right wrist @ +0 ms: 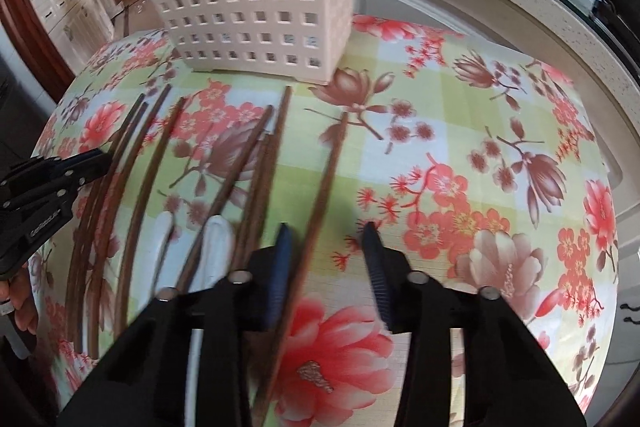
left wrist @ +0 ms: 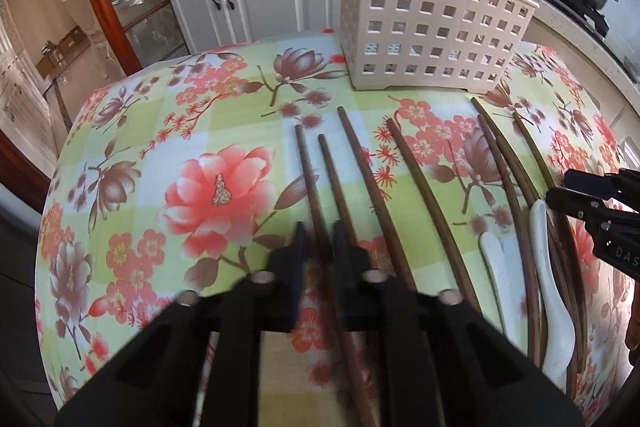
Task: Organize utensils
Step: 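Lower the left gripper onto a brown chopstick and close it while the right gripper grasps another, then lift the held chopsticks upright with both grippers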
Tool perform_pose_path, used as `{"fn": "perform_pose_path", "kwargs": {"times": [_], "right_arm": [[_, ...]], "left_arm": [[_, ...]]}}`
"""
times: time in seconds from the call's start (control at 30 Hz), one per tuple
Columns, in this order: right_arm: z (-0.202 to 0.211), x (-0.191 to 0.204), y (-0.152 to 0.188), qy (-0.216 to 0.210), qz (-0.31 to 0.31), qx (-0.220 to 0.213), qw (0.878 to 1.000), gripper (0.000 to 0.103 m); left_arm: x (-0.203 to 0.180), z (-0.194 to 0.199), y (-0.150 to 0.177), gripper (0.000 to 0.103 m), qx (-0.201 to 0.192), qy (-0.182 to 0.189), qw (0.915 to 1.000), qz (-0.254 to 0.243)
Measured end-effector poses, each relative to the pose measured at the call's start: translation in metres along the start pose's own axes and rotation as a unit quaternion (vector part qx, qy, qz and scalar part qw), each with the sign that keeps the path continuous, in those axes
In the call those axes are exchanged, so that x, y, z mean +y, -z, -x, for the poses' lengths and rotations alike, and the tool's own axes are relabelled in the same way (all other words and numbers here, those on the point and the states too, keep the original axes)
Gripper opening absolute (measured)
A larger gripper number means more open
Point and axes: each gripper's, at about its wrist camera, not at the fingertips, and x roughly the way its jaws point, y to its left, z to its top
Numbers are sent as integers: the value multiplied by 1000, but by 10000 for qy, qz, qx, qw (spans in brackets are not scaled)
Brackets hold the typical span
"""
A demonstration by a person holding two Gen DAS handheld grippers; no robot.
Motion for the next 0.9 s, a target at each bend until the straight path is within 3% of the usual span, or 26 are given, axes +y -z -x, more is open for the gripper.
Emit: {"fn": "perform_pose_path", "kwargs": {"times": [0.13, 0.33, 0.6, 0.9], "right_arm": [[-1, 4, -3, -72, -8, 86, 9999, 17], [3, 0, 2, -235, -179, 120, 9995, 12], [36, -1, 8, -261, -161, -212, 9993, 12], [107, -4, 7, -271, -57, -812, 9963, 12]], "left_arm": [[3, -1, -3, 7, 94, 135, 9999, 12], [13, 6, 4, 6, 97, 279, 9995, 86], [29, 48, 14, 6, -404, 456, 9978, 245], [42, 119, 17, 6, -1219, 629, 9903, 234]]}}
